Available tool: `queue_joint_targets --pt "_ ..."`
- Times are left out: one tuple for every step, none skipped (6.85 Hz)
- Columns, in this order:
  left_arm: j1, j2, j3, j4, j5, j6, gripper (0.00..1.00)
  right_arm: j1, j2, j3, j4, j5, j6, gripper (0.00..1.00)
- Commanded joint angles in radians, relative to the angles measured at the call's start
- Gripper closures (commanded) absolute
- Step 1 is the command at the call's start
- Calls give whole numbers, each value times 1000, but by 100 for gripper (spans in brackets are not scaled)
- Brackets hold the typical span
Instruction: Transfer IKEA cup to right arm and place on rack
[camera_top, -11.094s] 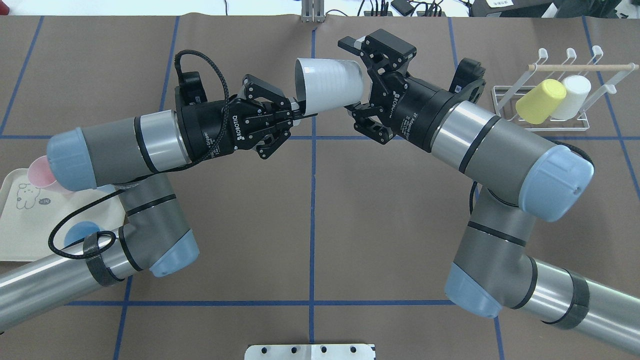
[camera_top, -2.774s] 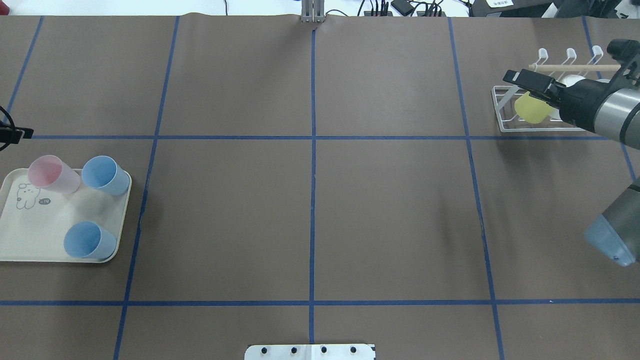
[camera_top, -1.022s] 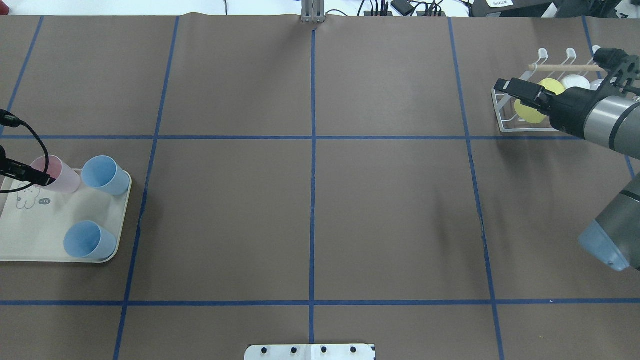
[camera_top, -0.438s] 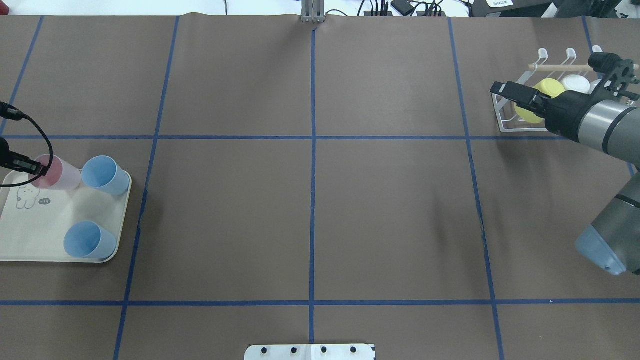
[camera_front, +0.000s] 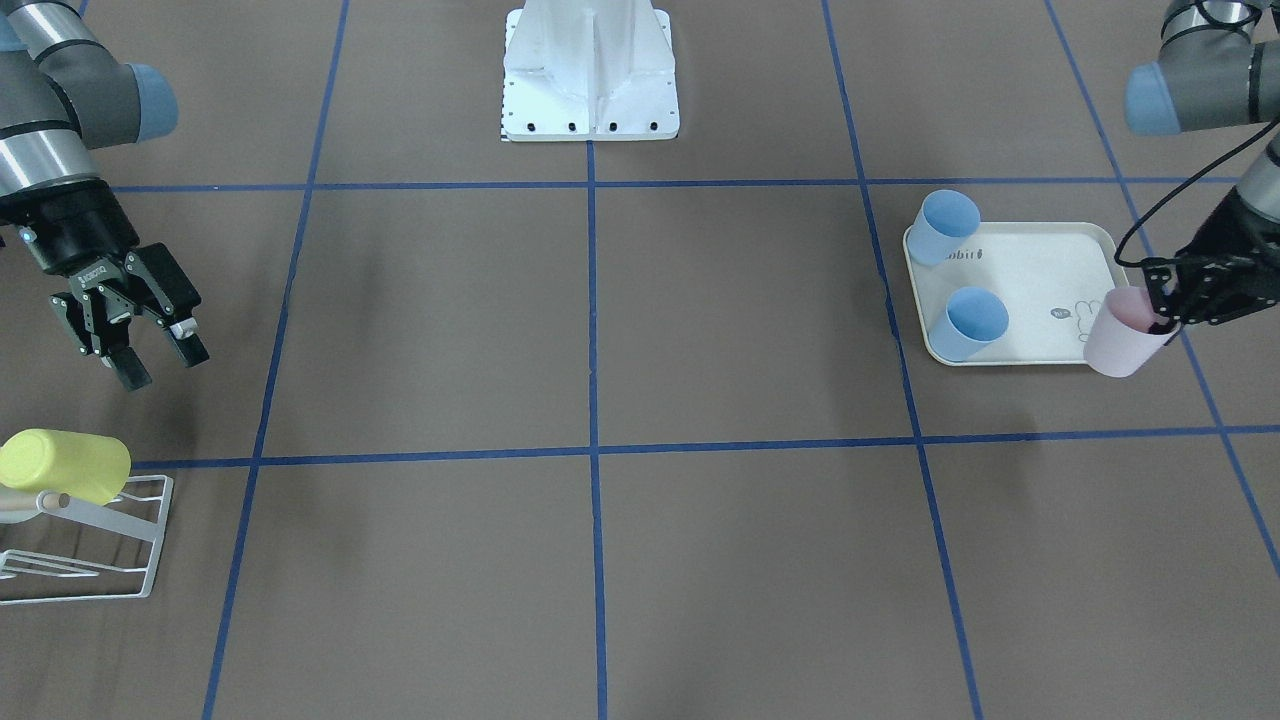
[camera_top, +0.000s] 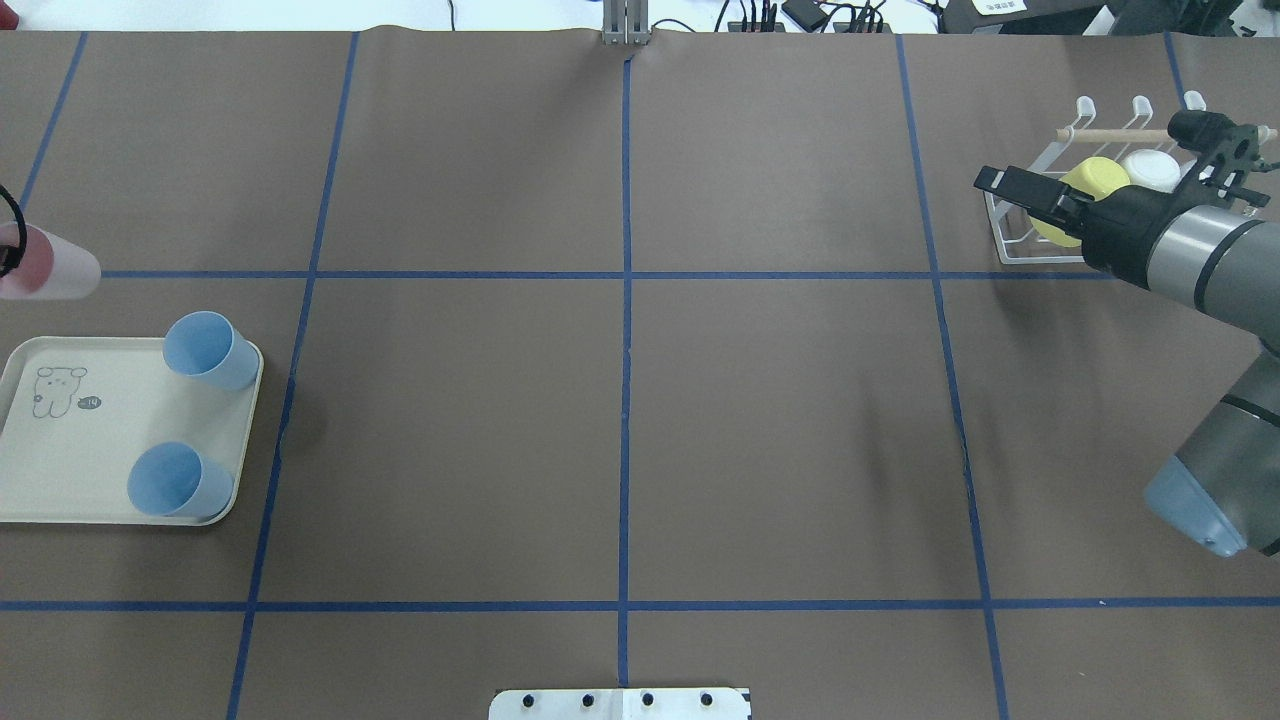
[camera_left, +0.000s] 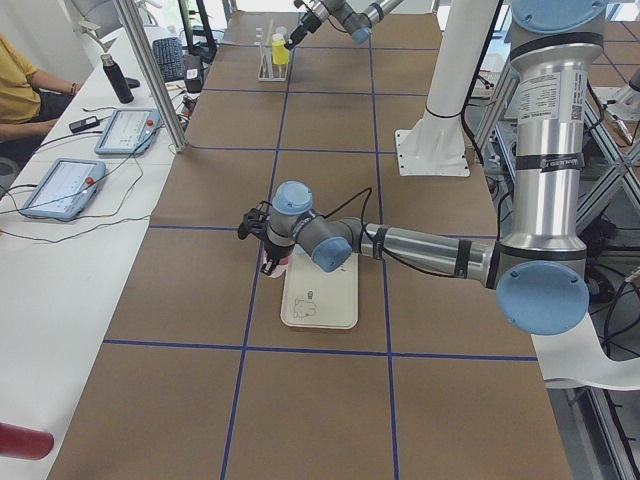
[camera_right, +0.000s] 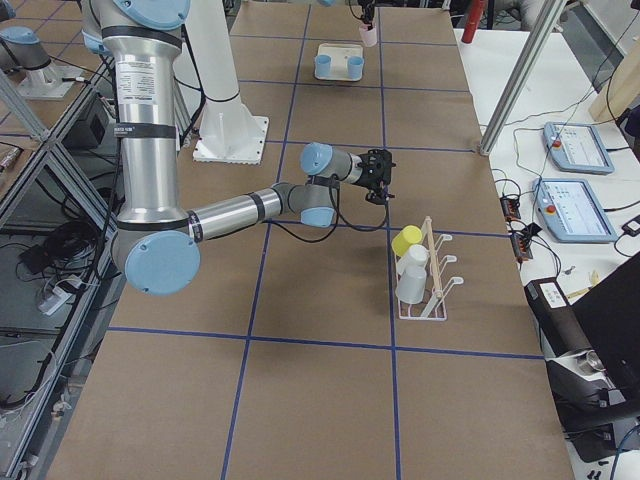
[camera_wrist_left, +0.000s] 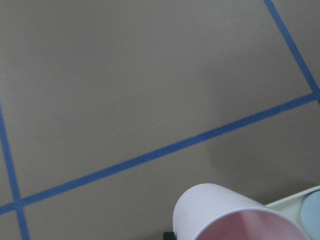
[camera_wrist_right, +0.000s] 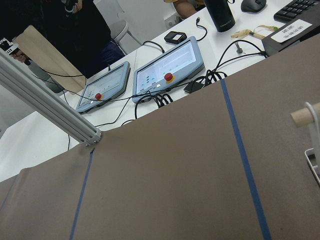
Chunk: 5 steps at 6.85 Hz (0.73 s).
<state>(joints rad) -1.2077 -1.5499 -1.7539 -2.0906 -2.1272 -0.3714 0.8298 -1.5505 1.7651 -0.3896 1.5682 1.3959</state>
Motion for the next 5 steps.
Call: queue_joint_targets --pt "-41 -62 -140 147 1 -114 100 -12 3 8 0 -7 2 0" --pt "-35 -119 -169 124 -11 -352 100 -27 7 11 2 -11 47 0" --pt "-12 -183 -192 85 -49 -505 100 -47 29 16 2 -26 78 0" --pt "79 -232 -217 45 -56 -688 100 -79 41 36 2 -55 139 0" --pt "167 -324 -214 35 -18 -878 100 -124 53 65 2 -109 190 0"
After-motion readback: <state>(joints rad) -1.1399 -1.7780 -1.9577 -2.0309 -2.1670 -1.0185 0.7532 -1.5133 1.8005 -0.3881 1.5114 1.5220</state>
